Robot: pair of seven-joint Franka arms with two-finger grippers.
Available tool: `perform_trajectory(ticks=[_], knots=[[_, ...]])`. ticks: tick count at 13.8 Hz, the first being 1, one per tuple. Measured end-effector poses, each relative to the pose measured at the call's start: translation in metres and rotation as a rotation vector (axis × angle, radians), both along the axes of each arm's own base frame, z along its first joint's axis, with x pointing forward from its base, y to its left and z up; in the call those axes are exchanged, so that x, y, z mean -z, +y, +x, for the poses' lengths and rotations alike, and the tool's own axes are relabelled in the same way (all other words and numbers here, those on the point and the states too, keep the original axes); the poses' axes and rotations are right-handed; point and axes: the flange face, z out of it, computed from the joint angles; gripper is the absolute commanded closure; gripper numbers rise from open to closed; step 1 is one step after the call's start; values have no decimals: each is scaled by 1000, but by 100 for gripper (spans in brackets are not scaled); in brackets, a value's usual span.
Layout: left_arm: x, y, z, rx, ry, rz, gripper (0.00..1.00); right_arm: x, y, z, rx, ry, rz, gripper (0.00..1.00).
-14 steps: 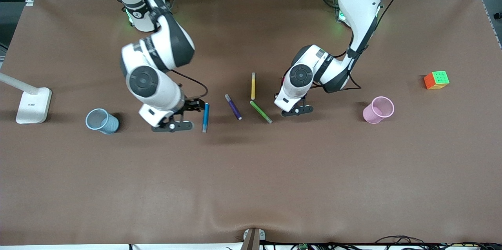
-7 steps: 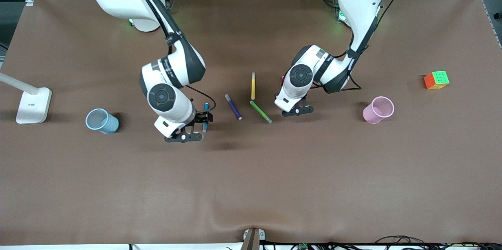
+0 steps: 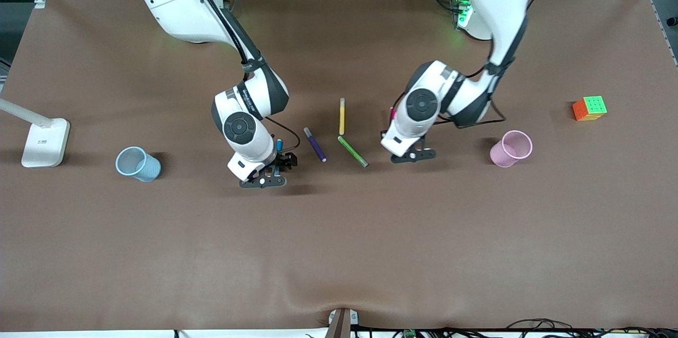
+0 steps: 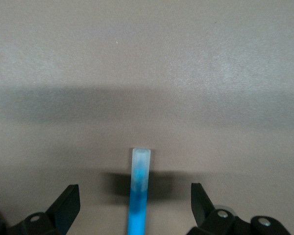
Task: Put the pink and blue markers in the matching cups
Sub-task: 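Carry the pink marker to the pink cup while the right carries blue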
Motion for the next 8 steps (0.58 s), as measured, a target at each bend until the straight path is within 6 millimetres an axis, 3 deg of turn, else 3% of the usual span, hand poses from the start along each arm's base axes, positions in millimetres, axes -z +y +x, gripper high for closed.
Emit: perform_trajectory(ticks=[3,6,7,8], knots=[[-67,26,15,44,-105,53,100,9,0,0,0,-12,3,0],[-121,59,29,94,-196,75,100,11,0,0,1,-16,4,0],[-136,72,34,111,-217,73,100,11,0,1,0,-16,4,9],[-149,89,39,130,-234,74,100,11,0,0,-1,-16,3,46]])
